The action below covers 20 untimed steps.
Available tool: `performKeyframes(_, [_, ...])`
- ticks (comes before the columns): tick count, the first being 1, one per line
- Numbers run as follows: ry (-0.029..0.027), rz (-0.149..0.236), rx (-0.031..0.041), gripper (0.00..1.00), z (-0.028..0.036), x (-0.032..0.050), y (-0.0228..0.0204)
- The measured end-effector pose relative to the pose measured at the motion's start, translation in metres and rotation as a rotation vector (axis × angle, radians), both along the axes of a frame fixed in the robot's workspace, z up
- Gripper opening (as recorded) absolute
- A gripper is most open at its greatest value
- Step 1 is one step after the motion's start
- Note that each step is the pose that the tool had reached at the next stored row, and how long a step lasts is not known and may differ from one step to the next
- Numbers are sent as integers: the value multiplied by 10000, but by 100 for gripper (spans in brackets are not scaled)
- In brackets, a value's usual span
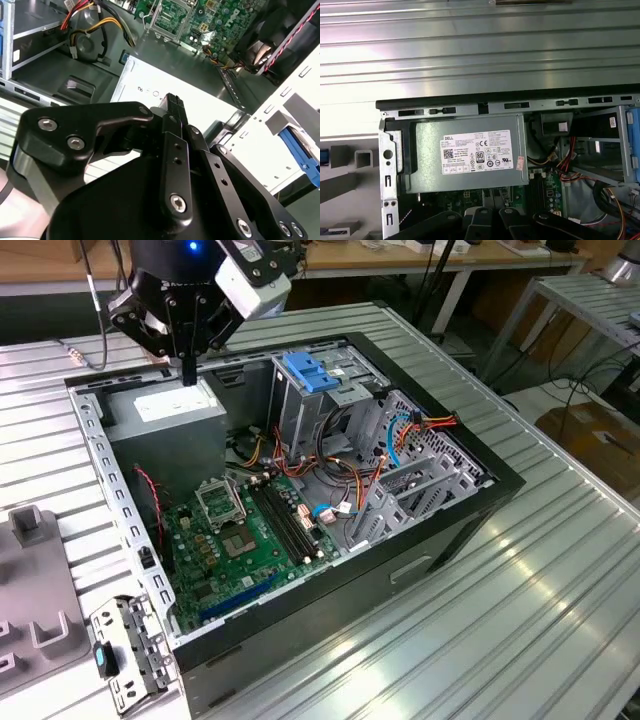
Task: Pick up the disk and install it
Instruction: 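Reach for the disk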
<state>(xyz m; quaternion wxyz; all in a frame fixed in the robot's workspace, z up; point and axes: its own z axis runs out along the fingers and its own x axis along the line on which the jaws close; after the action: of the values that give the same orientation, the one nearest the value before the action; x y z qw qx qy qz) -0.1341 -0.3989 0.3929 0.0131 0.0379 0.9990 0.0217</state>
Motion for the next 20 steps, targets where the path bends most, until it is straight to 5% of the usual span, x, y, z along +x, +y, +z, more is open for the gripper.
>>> performKeyframes(5, [1,1,-1,11,-7,-77,0])
performKeyframes(14, [4,0,-1,11,-48,-485,0])
performKeyframes(20, [9,1,0,11,-62,-591,0])
